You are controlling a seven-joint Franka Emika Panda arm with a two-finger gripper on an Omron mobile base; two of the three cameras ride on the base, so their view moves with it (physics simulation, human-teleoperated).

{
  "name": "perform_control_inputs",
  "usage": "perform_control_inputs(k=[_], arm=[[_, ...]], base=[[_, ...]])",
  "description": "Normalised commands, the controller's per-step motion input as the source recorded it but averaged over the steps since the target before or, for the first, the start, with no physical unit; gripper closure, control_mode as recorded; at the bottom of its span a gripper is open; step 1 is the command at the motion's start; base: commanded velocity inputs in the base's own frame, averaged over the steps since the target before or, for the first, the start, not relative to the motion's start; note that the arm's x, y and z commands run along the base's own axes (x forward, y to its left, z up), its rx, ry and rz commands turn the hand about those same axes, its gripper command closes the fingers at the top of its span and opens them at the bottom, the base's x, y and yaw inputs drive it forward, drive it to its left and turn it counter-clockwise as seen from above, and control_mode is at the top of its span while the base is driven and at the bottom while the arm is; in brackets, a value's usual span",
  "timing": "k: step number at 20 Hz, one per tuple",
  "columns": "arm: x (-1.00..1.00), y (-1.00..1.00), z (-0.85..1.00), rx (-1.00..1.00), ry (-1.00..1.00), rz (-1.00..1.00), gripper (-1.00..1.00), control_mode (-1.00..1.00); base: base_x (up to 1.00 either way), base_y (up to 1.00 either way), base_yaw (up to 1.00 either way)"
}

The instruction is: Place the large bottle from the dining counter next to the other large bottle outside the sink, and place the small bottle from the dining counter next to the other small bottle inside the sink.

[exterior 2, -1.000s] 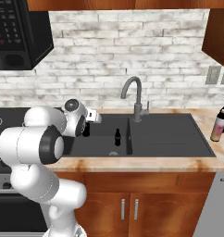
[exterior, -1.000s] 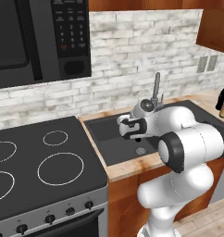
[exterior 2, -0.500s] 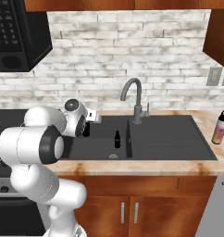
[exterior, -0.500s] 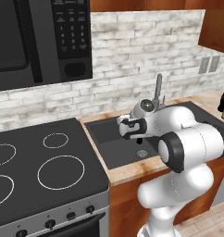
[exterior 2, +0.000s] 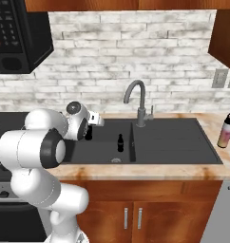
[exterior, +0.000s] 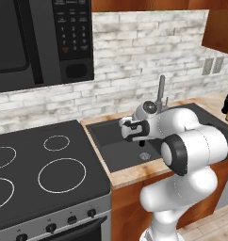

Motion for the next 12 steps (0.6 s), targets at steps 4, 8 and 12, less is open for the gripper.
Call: perform_control_inputs(k=[4, 8, 12], arm=[[0.0, 0.0, 0.0, 0.0, 0.0, 0.0, 1.0, -1.0], [0.0, 0.0, 0.0, 0.0, 0.0, 0.0, 1.0, -1.0], [0.0, 0.0, 0.0, 0.0, 0.0, 0.0, 1.0, -1.0]], base=[[0.0, 0.0, 0.0], [0.0, 0.0, 0.0], [0.0, 0.0, 0.0]])
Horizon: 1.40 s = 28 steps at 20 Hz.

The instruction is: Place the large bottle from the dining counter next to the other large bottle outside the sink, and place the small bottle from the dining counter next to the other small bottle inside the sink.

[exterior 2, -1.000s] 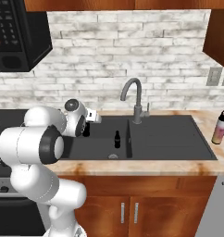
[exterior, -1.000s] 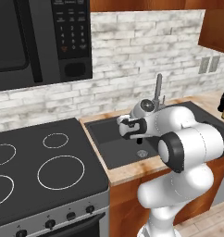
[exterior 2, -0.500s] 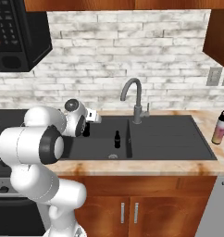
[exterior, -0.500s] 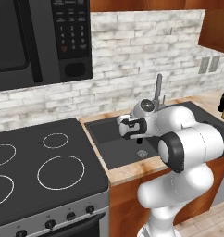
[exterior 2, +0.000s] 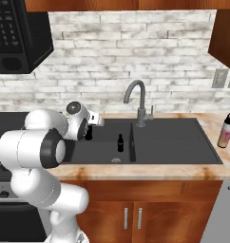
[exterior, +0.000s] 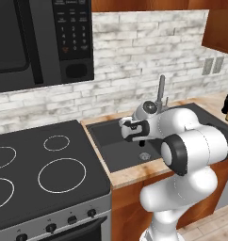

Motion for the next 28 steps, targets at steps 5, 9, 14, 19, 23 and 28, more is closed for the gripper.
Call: perform_control_inputs(k=[5, 9, 14, 19, 23, 28], arm=[[0.0, 0.0, 0.0, 0.0, 0.0, 0.0, 1.0, -1.0], [0.0, 0.0, -0.01, 0.0, 0.0, 0.0, 1.0, -1.0], [0.0, 0.0, -0.05, 0.0, 0.0, 0.0, 1.0, -1.0], [0.0, 0.0, -0.05, 0.0, -0.02, 0.0, 1.0, -1.0], [0.0, 0.0, -0.06, 0.0, -0.02, 0.0, 1.0, -1.0], [0.0, 0.0, -0.11, 0.0, -0.01, 0.0, 1.0, -1.0]], base=[[0.0, 0.0, 0.0], [0.0, 0.0, 0.0], [0.0, 0.0, 0.0], [0.0, 0.0, 0.0], [0.0, 0.0, 0.0], [0.0, 0.0, 0.0]])
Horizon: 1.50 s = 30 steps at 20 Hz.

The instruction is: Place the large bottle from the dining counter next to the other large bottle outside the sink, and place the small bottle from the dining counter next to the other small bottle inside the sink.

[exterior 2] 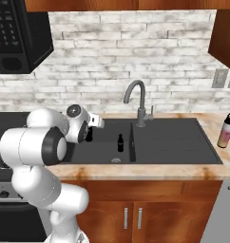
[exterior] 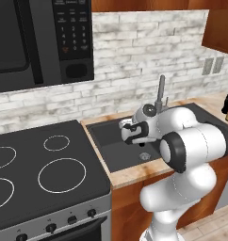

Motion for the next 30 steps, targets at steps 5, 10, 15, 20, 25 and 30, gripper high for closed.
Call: perform_control_inputs(k=[5, 10, 15, 20, 25, 30], arm=[[0.0, 0.0, -0.13, 0.0, 0.0, 0.0, 1.0, -1.0], [0.01, 0.0, -0.11, 0.0, 0.0, 0.0, 1.0, -1.0], [0.06, 0.0, -0.08, 0.0, 0.0, 0.0, 1.0, -1.0], [0.06, 0.0, -0.08, 0.0, 0.0, 0.0, 1.0, -1.0], [0.07, 0.0, -0.09, 0.0, 0.0, 0.0, 1.0, -1.0], [0.05, 0.0, -0.12, 0.0, 0.0, 0.0, 1.0, -1.0]], base=[[0.0, 0.0, 0.0], [0.0, 0.0, 0.0], [0.0, 0.0, 0.0], [0.0, 0.0, 0.0], [0.0, 0.0, 0.0], [0.0, 0.0, 0.0]])
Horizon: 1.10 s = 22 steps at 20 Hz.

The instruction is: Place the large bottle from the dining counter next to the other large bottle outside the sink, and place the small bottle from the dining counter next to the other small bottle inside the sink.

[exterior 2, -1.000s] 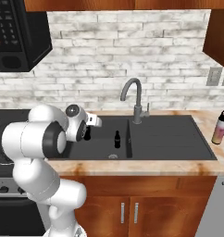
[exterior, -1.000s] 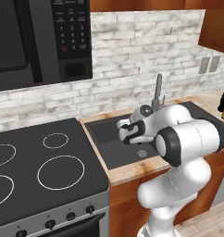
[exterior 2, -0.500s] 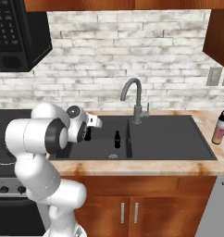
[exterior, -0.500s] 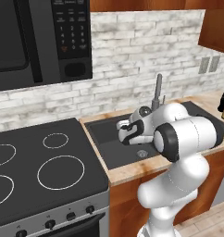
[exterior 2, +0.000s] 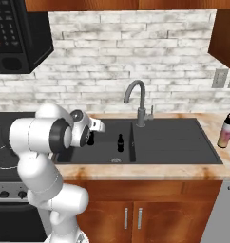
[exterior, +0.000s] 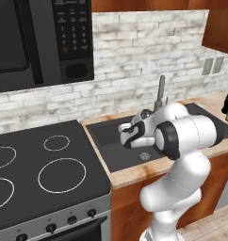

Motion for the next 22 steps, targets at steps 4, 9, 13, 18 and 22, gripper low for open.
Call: perform_control_inputs(k=[4, 9, 13, 18, 22], arm=[[0.0, 0.0, -0.15, 0.0, 0.0, 0.0, 1.0, -1.0], [0.0, 0.0, -0.15, -0.01, 0.0, 0.0, 1.0, -1.0], [0.0, 0.0, -0.12, -0.02, 0.0, 0.0, 1.0, -1.0], [0.0, 0.0, -0.13, -0.03, -0.01, 0.0, 1.0, -1.0], [0.0, 0.0, -0.13, -0.02, 0.0, 0.0, 1.0, -1.0]], base=[[0.0, 0.0, 0.0], [0.0, 0.0, 0.0], [0.0, 0.0, 0.0], [0.0, 0.0, 0.0], [0.0, 0.0, 0.0]])
